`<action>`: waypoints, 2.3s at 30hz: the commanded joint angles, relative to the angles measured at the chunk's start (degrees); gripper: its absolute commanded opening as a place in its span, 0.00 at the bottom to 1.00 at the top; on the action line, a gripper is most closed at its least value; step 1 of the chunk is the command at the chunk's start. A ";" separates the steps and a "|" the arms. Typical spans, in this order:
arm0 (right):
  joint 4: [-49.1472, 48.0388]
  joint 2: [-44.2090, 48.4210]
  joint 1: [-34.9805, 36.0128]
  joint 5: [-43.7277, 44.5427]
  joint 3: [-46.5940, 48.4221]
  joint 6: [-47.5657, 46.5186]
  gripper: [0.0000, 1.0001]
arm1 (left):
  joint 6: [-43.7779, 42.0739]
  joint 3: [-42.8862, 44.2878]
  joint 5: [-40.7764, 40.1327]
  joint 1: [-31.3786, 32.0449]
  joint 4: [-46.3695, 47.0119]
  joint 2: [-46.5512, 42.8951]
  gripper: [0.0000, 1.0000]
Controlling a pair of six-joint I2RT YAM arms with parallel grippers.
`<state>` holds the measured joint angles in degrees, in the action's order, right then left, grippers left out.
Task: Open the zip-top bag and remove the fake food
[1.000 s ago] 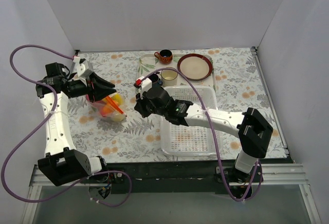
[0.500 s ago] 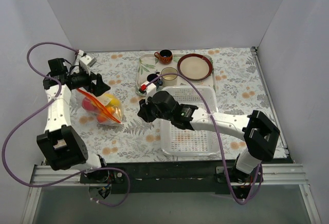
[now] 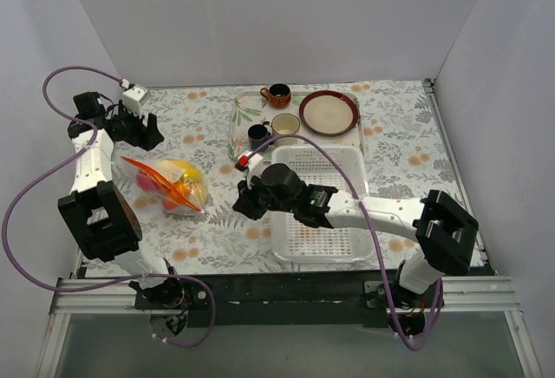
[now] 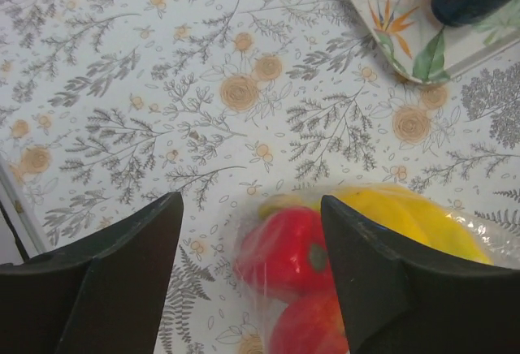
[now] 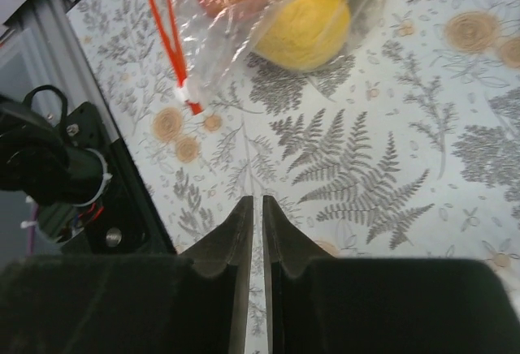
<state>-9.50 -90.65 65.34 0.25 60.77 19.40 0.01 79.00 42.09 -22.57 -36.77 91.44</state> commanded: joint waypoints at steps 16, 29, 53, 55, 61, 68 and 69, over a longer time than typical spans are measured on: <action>-4.30 -7.08 9.01 -15.52 8.22 7.14 0.01 | -22.61 -21.69 -4.91 -0.11 -26.77 -7.94 0.28; -0.70 -3.73 11.30 -13.51 15.59 6.26 0.01 | -16.54 -22.58 -4.99 -0.02 -21.42 -8.82 0.26; 3.00 -25.03 6.39 -12.84 20.28 14.79 0.01 | -16.08 -19.41 -5.88 -2.57 -23.68 -7.59 0.16; 1.32 -24.05 4.19 -8.46 17.89 14.53 0.01 | -17.06 -18.98 -5.87 -3.27 -25.27 -8.03 0.12; 0.46 -25.71 2.16 -1.13 21.05 9.44 0.01 | -18.64 -12.48 -2.89 -3.98 -32.56 -8.47 0.00; 7.24 -34.92 -2.23 -2.72 37.16 8.03 0.01 | -14.96 -0.08 6.95 -4.06 -42.59 -8.82 0.00; 9.39 -36.34 -3.28 -2.02 40.53 7.50 0.01 | -14.87 -0.25 7.31 -3.98 -42.59 -9.87 0.00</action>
<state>-5.08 -121.67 64.88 -4.10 86.87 29.26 -16.45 75.72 42.61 -26.48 -73.08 84.20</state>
